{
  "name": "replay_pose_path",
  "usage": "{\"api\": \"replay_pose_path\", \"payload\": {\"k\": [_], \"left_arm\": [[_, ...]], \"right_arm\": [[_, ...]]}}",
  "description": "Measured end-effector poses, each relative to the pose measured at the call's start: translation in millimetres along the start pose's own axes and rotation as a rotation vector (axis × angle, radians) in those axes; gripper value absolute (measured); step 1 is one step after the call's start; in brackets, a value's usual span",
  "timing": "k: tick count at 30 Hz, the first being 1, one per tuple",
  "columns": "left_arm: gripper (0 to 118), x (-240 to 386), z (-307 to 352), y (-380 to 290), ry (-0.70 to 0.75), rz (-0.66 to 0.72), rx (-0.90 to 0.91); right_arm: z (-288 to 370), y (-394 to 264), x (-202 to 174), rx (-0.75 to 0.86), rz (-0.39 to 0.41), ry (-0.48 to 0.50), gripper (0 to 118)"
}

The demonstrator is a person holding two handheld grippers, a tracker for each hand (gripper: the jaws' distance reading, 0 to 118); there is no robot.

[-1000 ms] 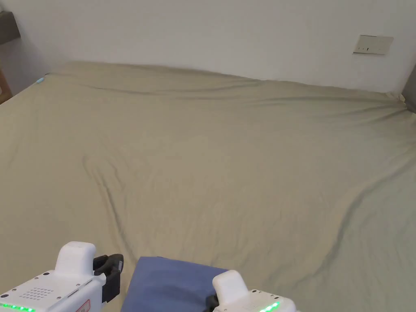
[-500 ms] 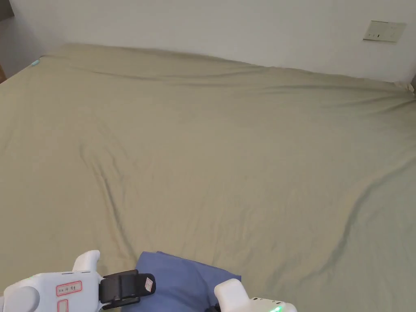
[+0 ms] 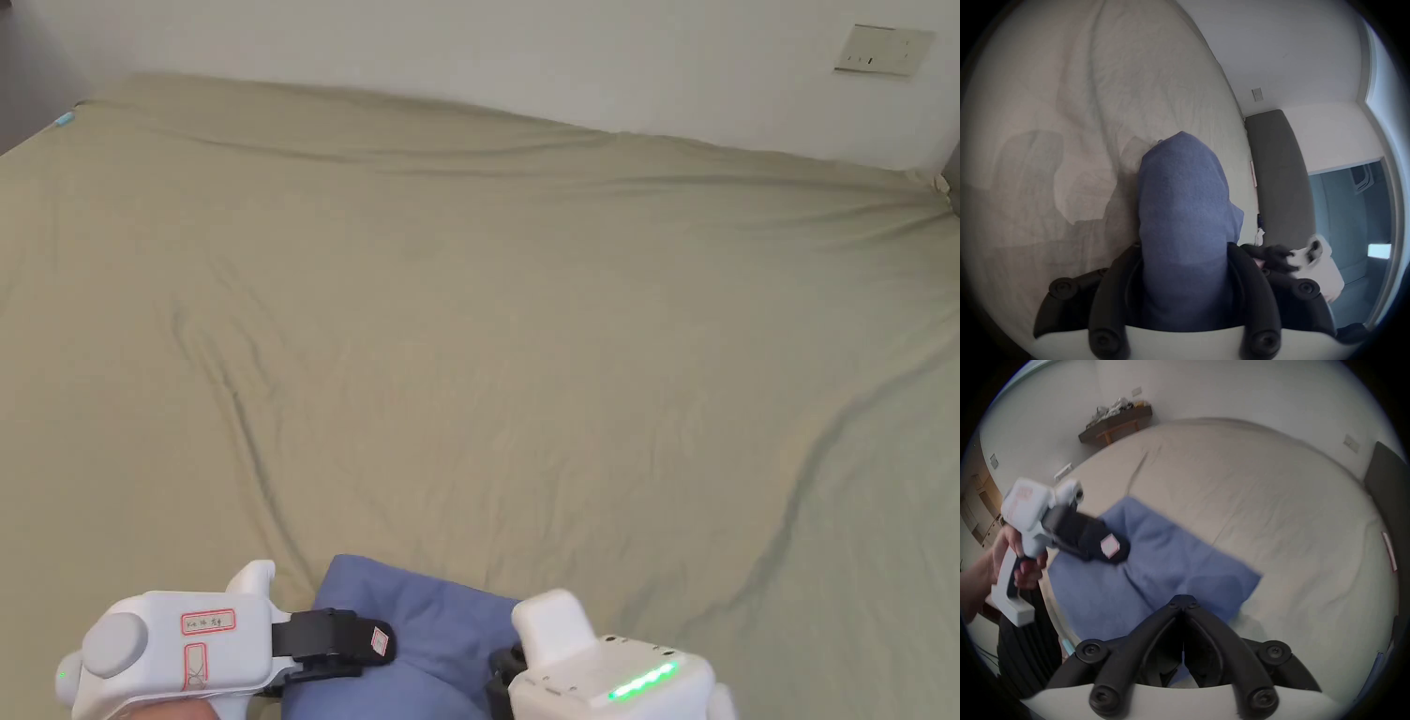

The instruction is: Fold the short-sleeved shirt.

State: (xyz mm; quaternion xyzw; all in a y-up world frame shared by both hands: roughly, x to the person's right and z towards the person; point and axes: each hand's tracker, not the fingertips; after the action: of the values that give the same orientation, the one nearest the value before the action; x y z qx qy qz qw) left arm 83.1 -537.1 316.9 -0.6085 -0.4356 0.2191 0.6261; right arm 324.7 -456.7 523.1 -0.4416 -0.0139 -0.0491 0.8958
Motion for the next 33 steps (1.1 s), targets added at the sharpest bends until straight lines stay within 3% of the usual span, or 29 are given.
{"api": "replay_pose_path", "payload": {"k": [9, 15, 19, 29, 33], "left_arm": [[37, 38.4, 35.8, -2.9, 0.189, -0.241, 0.058], [37, 38.3, 81.2, -13.7, 0.280, -0.255, 0.121], [37, 19.4, 115.3, -16.7, 0.402, -0.234, 0.181], [37, -15.1, 169.7, 17.5, 0.708, -0.350, 0.238], [37, -46.1, 206.3, 41.4, 0.746, -0.286, 0.263]], "right_arm": [[109.1, 62.3, 3.7, 0.314, 0.041, -0.222, 2], [161.3, 83.1, -18.8, 0.456, 0.085, -0.319, 2], [173.3, 89.9, -36.1, 0.503, 0.099, -0.336, 2], [148.6, 97.2, -74.7, 0.495, 0.127, -0.348, 2], [136.6, 103.2, -82.2, 0.479, 0.123, -0.354, 2]]}}
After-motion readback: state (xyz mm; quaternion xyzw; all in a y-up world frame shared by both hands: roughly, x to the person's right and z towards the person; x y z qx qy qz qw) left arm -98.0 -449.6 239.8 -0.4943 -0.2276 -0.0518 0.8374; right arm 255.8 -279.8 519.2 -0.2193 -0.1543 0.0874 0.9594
